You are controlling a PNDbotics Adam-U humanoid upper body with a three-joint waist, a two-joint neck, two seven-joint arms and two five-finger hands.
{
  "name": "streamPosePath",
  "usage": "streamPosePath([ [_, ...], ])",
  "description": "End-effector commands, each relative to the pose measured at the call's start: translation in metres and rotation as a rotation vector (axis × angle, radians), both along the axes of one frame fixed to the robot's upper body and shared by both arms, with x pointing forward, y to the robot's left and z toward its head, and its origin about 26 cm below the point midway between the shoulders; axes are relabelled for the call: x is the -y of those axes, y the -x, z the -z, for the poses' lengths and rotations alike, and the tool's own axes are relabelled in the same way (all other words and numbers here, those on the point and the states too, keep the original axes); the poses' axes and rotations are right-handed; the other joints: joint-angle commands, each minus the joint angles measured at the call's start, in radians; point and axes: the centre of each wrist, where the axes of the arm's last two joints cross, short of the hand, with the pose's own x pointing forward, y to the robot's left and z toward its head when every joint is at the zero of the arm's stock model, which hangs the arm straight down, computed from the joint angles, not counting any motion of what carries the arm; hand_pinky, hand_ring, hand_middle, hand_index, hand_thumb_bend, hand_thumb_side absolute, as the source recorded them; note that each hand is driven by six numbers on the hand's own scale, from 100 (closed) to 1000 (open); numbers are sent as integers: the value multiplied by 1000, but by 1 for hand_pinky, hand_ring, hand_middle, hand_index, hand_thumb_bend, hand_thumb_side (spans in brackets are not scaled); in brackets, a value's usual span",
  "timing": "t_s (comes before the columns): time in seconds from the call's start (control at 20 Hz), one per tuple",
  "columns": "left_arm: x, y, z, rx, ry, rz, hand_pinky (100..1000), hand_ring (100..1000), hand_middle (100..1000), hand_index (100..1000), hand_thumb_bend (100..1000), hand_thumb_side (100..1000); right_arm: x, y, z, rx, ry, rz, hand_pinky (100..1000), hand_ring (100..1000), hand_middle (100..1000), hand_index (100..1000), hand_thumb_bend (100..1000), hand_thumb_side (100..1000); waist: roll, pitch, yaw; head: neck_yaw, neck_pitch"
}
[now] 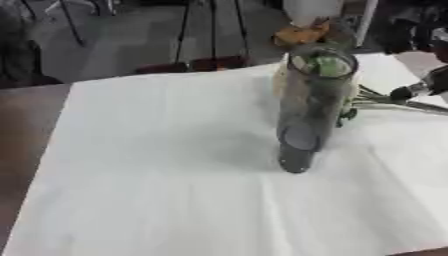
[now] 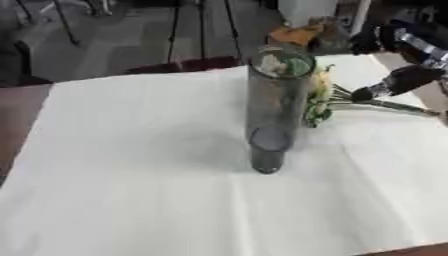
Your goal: Arrange flowers into the vase.
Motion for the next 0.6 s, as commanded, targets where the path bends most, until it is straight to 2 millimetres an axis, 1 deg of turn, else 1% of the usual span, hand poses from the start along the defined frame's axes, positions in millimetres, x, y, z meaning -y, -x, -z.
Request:
streamPosePath([
  [0.05,1,1,-6,19,-11,13,698,669,659,833,508,966,4,-5,-9,-8,75,-15,820,752,696,816,961,341,12,-1,9,-11,0],
  [0.15,1,1,-6,18,-12,16,698,669,659,833,507,966,4,-8,-6,-23,75,8,820,752,696,819,952,324,14,0,17,-17,-3],
  [0.2,1,1,-6,16,-12,16,698,669,659,833,508,966,4,-9,-5,-30,76,20,821,753,697,820,956,337,15,0,21,-20,-3],
  [0.6,1,1,-6,14,-13,19,699,670,660,833,509,966,12,-11,5,-44,83,138,821,753,695,820,945,327,18,4,36,-32,-7],
])
